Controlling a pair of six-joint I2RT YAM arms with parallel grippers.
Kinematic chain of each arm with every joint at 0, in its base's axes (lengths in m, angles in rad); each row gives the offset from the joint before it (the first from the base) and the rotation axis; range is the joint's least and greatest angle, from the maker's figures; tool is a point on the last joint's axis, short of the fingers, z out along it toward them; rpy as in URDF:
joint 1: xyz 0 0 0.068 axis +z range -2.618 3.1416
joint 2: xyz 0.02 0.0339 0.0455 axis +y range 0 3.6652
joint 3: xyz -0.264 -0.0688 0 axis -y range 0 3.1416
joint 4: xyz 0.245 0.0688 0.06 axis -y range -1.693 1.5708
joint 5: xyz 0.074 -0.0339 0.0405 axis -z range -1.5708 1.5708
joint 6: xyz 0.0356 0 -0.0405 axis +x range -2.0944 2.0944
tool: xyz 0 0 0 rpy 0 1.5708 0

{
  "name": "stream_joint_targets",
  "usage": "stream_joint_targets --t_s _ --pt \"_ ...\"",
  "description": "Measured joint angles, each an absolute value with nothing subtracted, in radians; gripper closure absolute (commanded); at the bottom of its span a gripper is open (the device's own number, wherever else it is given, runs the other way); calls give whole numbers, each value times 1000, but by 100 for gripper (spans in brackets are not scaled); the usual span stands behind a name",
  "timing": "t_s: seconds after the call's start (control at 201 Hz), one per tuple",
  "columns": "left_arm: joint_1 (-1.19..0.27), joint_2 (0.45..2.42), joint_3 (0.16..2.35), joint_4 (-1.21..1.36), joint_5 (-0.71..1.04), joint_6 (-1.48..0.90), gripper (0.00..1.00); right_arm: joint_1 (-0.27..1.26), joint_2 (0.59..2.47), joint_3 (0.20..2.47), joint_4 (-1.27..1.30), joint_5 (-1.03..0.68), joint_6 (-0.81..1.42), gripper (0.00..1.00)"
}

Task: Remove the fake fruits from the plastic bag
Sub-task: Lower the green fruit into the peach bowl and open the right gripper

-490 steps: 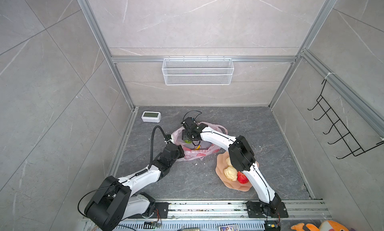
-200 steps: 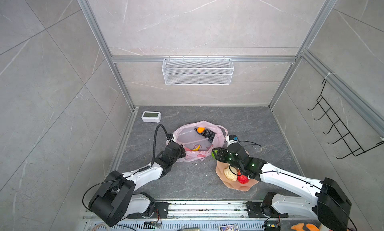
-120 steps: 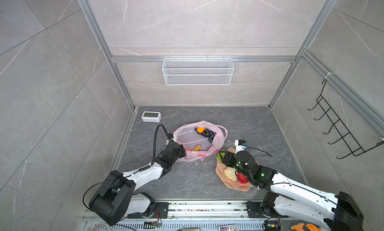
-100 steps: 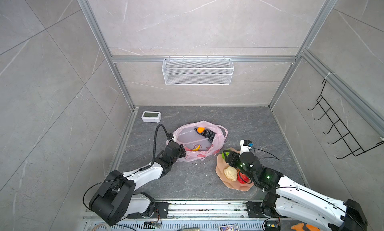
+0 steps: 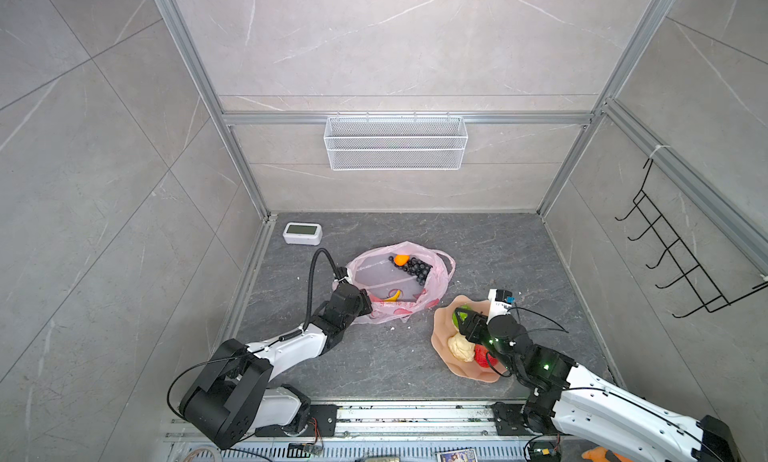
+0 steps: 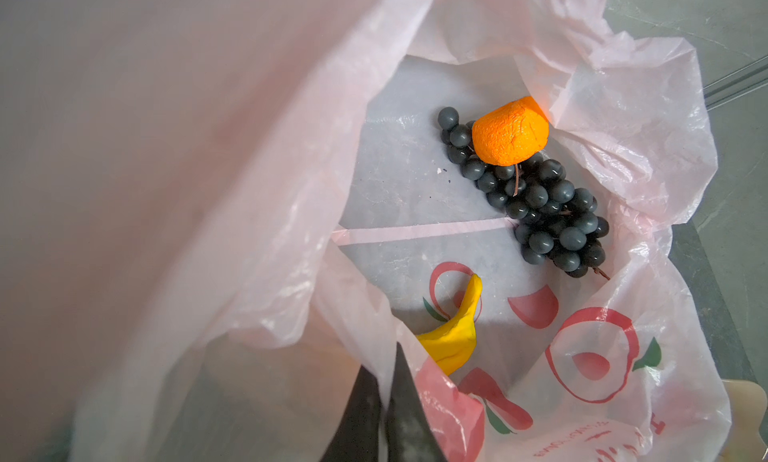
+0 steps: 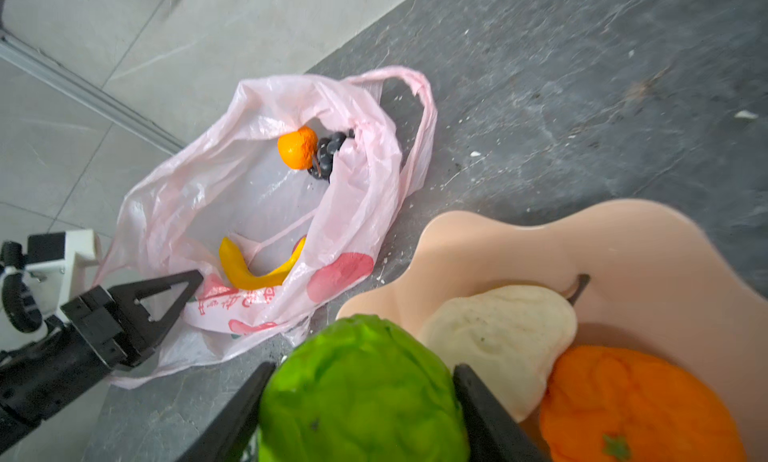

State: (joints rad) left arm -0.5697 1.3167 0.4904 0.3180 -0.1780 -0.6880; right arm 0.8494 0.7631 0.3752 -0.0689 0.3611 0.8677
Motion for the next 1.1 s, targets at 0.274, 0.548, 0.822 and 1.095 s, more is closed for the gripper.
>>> stream_joint_targets --t_s 0.274,0.548,0.822,1.095 --pt "-570 1317 491 318 -178 -687 91 857 947 308 215 270 813 46" --pt "-570 1317 492 318 -178 -684 91 857 1063 300 352 254 797 40" --pt "-570 1316 492 318 -178 -684 90 858 1039 292 333 279 793 28" --pt "-570 1317 492 318 -178 -684 90 859 984 292 252 304 788 19"
